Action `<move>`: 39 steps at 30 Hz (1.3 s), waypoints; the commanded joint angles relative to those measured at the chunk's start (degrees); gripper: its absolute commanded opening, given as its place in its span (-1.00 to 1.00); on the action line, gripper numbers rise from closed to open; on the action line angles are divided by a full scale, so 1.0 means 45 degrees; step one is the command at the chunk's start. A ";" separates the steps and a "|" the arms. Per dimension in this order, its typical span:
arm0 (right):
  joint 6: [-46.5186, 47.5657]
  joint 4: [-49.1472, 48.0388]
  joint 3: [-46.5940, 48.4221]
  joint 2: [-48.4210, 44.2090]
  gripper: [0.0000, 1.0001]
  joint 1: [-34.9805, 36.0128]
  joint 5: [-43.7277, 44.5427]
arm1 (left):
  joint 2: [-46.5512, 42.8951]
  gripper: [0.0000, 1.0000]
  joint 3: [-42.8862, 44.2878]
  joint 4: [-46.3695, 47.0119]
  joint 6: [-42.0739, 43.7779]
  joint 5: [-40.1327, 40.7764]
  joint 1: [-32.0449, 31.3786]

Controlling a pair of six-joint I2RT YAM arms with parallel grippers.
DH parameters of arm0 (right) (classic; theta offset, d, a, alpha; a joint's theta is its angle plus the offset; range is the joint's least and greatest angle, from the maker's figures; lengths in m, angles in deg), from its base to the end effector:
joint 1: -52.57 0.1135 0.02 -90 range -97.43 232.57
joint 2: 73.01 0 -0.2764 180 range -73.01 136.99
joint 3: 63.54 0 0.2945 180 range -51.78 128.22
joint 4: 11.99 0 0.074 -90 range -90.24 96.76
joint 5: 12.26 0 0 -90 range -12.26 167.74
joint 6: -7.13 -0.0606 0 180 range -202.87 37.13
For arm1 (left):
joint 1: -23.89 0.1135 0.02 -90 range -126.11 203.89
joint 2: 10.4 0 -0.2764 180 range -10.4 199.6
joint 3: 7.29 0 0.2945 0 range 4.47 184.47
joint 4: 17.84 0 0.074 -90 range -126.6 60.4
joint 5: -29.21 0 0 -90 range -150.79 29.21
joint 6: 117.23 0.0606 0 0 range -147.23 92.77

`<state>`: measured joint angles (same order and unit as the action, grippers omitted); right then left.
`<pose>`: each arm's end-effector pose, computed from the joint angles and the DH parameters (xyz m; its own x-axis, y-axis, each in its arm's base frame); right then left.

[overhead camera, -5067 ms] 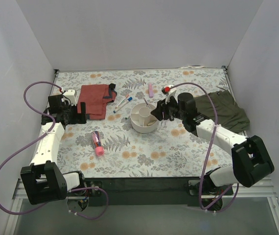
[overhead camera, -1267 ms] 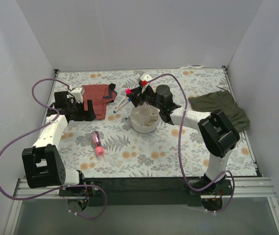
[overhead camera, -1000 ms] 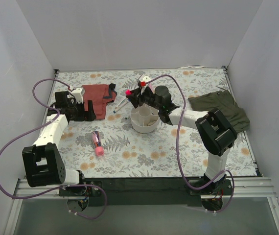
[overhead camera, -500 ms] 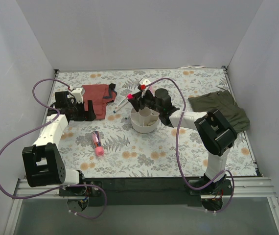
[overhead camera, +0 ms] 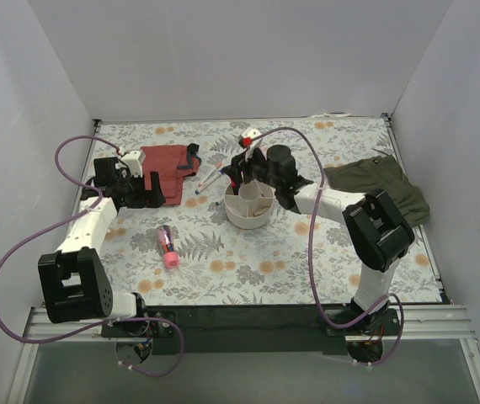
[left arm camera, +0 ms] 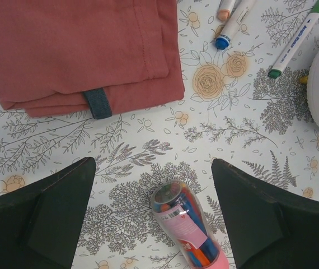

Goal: Sort the stationery into containers
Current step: Place the pen in the storage box, then pick up the pen from the center of the board.

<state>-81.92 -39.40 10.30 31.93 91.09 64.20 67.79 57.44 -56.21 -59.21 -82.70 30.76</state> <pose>0.3636 0.3076 0.2199 -0.0373 -0.0503 -0.9980 -0.7890 0.6144 -0.0015 0.3307 0.0171 0.2131 -0.7246 -0.5822 -0.3688 -0.3133 0.7549 -0.5761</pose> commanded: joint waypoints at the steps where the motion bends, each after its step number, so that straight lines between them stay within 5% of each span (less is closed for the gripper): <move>1: -0.1322 0.1994 0.2643 -0.0474 0.12 -0.0998 0.1483 | -0.0930 0.71 0.0065 0.0328 -0.0196 -0.0092 -0.0063; 5: -0.1676 0.6604 0.8062 0.2161 0.02 -0.2016 0.2636 | -0.1438 0.71 -0.0189 0.0347 -0.0196 0.0064 -0.0063; 12: -0.1500 0.9364 1.2077 0.5641 -0.20 -0.2876 0.2951 | -0.1888 0.71 -0.0775 0.0172 -0.0255 0.0143 -0.0043; 39: -0.2458 1.0654 0.9876 0.5937 -0.24 -0.2741 0.2402 | -0.0755 0.71 -0.0443 0.0660 -0.0548 -0.0092 -0.0043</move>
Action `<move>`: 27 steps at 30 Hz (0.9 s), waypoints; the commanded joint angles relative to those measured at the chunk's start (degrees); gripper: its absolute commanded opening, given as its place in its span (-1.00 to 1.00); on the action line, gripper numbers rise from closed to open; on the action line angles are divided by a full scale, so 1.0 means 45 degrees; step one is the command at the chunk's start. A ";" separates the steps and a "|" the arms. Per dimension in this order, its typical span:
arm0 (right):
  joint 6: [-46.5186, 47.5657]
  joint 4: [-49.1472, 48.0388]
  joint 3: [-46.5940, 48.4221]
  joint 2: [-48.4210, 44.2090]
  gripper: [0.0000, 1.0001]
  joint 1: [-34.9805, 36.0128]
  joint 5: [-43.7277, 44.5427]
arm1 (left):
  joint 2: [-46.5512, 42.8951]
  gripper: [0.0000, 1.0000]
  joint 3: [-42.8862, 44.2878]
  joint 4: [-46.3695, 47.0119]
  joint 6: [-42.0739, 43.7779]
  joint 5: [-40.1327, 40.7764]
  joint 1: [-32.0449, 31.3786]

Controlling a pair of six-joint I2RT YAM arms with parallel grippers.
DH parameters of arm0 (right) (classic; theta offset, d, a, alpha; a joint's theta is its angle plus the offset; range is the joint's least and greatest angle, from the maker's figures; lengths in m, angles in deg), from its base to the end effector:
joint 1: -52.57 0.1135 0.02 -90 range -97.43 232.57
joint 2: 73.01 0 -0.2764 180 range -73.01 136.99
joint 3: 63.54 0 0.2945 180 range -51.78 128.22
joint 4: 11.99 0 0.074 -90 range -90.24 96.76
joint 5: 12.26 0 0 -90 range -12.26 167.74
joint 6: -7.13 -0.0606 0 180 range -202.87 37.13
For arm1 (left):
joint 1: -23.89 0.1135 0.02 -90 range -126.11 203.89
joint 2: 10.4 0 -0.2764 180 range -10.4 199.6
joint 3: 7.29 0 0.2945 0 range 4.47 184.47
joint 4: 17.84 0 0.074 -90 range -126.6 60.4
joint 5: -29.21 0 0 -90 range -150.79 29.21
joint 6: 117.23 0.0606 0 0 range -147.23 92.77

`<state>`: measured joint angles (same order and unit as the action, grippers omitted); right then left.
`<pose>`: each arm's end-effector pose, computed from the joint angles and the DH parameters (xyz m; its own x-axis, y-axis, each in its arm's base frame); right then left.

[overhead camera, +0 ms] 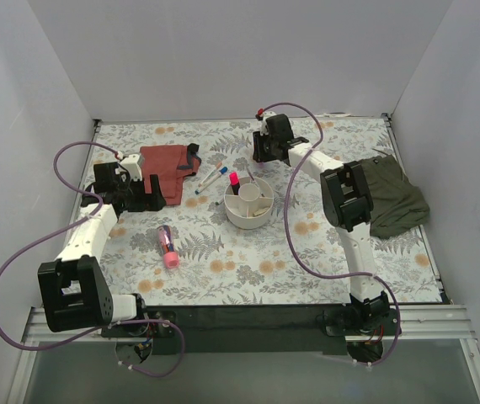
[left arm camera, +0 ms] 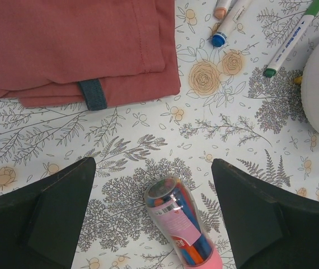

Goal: Sort the stationery into containers
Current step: Pick up the pen from the center of the board.

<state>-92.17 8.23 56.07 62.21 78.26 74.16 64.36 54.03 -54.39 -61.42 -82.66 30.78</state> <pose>0.5470 0.2674 0.1502 -0.5979 -0.1086 -0.7942 -0.3867 0.9069 0.1671 0.3179 0.0157 0.2120 -0.7000 -0.6099 -0.3715 -0.3227 0.7342 -0.5973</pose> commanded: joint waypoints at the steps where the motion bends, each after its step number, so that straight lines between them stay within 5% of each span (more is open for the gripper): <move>1: -0.0141 0.0071 -0.0373 -0.0771 -0.24 0.0091 0.0227 | 0.0007 0.71 0.0315 0.0256 -0.0057 -0.0121 -0.0048; 27: 0.3121 0.1477 -0.1272 -0.1356 -0.23 0.0130 0.1419 | 0.0359 0.71 0.0256 0.0764 -0.0214 -0.0336 -0.0068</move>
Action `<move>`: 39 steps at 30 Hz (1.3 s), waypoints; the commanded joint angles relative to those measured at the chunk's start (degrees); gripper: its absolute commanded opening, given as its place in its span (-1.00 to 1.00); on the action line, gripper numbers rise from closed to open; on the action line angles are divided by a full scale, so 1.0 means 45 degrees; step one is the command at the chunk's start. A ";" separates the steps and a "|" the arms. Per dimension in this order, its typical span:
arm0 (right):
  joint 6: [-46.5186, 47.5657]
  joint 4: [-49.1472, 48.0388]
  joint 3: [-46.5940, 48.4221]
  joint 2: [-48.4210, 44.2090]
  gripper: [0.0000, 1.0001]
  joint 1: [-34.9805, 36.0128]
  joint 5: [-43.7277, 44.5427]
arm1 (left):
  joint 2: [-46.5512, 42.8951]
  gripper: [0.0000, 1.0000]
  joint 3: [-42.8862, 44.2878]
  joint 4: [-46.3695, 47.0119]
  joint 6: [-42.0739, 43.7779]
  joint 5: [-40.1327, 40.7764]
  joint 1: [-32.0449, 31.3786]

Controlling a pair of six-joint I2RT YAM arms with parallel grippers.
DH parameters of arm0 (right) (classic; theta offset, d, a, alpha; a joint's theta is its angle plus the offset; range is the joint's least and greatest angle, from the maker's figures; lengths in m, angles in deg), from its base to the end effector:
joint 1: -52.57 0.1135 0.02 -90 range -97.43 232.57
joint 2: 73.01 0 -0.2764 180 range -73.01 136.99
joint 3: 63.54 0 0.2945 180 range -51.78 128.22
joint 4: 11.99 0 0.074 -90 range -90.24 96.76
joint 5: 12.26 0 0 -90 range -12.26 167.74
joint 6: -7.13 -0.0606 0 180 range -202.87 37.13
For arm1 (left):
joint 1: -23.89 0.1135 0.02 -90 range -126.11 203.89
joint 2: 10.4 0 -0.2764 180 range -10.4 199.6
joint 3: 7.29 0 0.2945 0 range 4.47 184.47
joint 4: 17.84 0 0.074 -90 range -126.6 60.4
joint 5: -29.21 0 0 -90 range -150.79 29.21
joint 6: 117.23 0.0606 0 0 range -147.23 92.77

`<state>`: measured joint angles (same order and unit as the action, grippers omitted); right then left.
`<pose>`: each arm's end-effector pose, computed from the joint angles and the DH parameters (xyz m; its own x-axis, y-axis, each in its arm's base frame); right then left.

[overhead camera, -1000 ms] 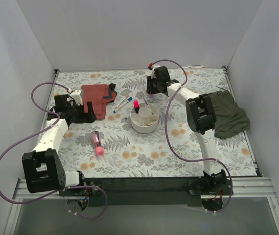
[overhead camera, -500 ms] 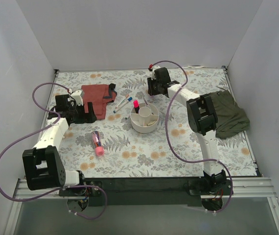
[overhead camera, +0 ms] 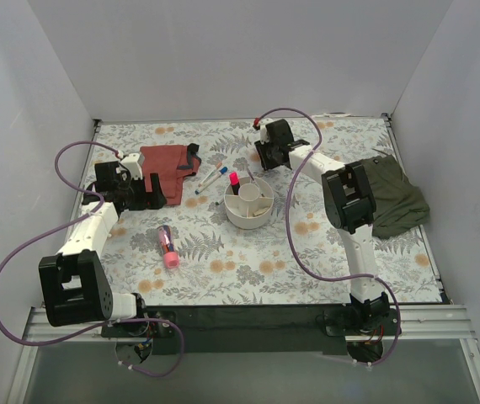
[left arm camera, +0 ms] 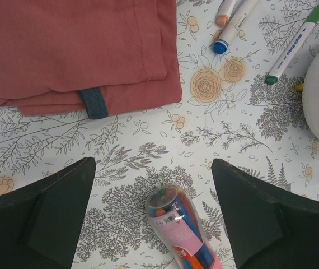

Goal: Sort the stationery into containers
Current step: Pick up the pen from the center of the board, then place the pen in the storage box.

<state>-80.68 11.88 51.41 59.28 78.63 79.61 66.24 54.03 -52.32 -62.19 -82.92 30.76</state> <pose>0.5294 0.2567 0.1415 -0.5755 -0.3239 -0.7509 -0.4393 0.8969 -0.0502 0.3246 0.0161 0.2052 -0.6963 -0.6185 -0.3641 -0.3275 0.7252 -0.6057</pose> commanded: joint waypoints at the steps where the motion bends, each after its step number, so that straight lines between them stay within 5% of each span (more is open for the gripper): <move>1: 0.0644 0.0685 -0.0295 -0.0745 -0.23 0.0028 0.0229 | -0.0039 0.71 0.0275 0.0342 -0.0044 -0.0258 -0.0043; 8: 0.1074 0.1018 -0.0900 -0.0980 -0.23 0.0028 0.0425 | -0.0078 0.71 0.0217 0.0478 -0.0063 -0.0258 -0.0043; 10: 0.1171 0.0998 -0.0902 -0.0960 -0.40 -0.0011 0.0386 | -0.0117 0.71 0.0159 0.0498 -0.0121 -0.0277 -0.0043; 11: 0.1269 0.0998 -0.0882 -0.0941 -0.77 -0.0011 0.0366 | -0.0156 0.71 0.0139 0.0498 -0.0141 -0.0277 -0.0043; 13: 0.1580 0.1017 -0.0765 -0.0999 -0.97 -0.0011 0.0463 | -0.0215 0.71 0.0100 0.0479 -0.0102 -0.0258 -0.0043; 19: 0.3825 0.1174 -0.0686 -0.2383 -0.97 -0.0284 0.0093 | -0.0488 0.71 -0.0114 0.0712 -0.0043 -0.0355 -0.0043; 23: 0.6789 0.1193 -0.1037 -0.4604 -0.97 -0.0479 -0.1134 | -0.0878 0.71 -0.0232 0.1142 -0.0082 -0.0531 -0.0043; 31: 2.0261 -0.0365 -0.4958 -0.8925 -0.97 -0.0187 -0.3072 | -0.2185 0.71 -0.0856 0.1884 -0.0316 -0.0766 -0.0024; 34: 2.2997 -0.1362 -0.6777 -1.0176 -0.97 -0.0051 -0.3597 | -0.2790 0.71 -0.1286 0.2236 -0.0570 -0.0883 -0.0043; 39: 2.3457 -0.1482 -0.7560 -1.0862 -0.97 0.1003 -0.3482 | -0.2794 0.71 -0.1288 0.2704 -0.1116 -0.3897 -0.0082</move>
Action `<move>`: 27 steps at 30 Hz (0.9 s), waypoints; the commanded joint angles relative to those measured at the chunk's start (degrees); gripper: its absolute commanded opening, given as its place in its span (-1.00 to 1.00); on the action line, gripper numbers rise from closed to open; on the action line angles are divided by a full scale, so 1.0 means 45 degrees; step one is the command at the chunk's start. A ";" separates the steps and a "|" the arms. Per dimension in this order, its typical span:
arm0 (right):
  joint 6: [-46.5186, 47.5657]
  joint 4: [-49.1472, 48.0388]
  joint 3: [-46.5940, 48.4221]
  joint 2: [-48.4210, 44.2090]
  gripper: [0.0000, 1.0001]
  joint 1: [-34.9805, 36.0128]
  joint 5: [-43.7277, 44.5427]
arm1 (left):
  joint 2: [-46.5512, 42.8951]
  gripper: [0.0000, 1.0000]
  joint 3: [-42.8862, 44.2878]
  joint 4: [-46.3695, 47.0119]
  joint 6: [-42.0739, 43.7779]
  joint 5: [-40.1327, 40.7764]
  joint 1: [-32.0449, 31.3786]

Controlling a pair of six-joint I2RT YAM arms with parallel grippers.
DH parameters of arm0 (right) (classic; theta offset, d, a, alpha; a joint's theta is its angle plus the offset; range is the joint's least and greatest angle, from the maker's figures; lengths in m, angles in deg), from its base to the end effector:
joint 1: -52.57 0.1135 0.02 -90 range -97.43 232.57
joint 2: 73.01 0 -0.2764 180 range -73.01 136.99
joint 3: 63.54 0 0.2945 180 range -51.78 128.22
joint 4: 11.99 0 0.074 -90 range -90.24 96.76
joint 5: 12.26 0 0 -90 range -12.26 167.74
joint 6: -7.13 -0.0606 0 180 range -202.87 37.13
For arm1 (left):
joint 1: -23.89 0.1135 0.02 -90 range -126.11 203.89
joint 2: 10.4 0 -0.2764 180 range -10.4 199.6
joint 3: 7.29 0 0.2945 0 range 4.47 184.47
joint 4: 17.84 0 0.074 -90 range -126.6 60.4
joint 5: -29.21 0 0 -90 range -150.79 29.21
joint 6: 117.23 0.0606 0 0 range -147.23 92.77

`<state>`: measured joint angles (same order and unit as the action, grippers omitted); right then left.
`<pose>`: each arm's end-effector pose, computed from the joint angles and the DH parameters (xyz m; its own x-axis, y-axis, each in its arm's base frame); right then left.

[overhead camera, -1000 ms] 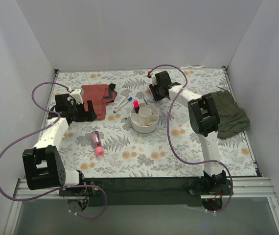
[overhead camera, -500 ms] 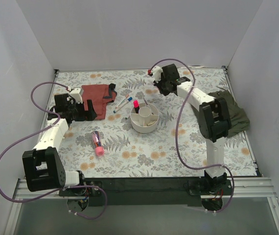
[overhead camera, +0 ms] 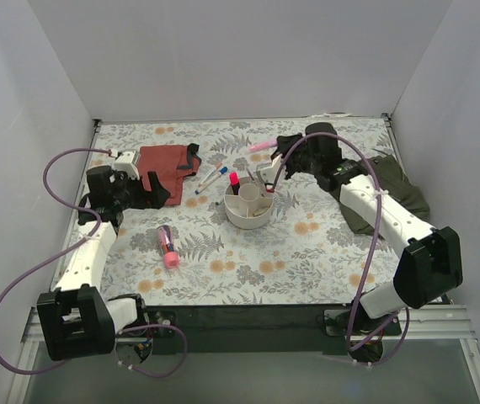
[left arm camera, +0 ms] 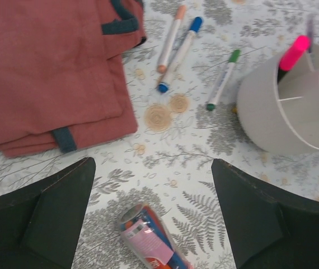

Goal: Sort the stationery into containers
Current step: Place the pen in the storage box.

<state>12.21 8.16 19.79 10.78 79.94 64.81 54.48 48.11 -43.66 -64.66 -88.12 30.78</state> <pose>0.3571 0.2001 0.3391 0.6593 -0.7519 0.0044 -0.2552 -0.2293 -0.9393 0.2987 0.0081 0.2414 -0.6169 -0.6184 -0.4868 -0.1379 0.6939 -0.7067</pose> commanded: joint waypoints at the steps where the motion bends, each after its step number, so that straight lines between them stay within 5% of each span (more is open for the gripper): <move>1: 0.2795 -0.0637 -0.0630 -0.0123 -0.97 0.0868 -0.0116 | -0.0083 0.70 0.0377 0.0898 -0.0704 -0.3354 -0.0435; 6: 0.3809 -0.1688 -0.1839 -0.0610 -0.97 0.1709 -0.0640 | 0.1882 0.66 0.2349 0.0920 -0.0842 -0.6803 -0.1821; 13: 0.4943 -0.2960 -0.4046 -0.2153 -0.97 0.2021 -0.2926 | 0.6043 0.43 0.6003 0.0626 -0.3827 -1.1771 -0.2039; 27: 0.4514 -0.3547 -0.3172 -0.1433 -0.97 0.2627 -0.3553 | 0.6968 0.38 0.6826 0.0743 -0.4416 -1.3067 -0.3876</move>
<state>31.10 -4.49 1.78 2.60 91.27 49.77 87.55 76.74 -40.30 -83.50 -143.60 14.09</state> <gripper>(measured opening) 0.212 0.711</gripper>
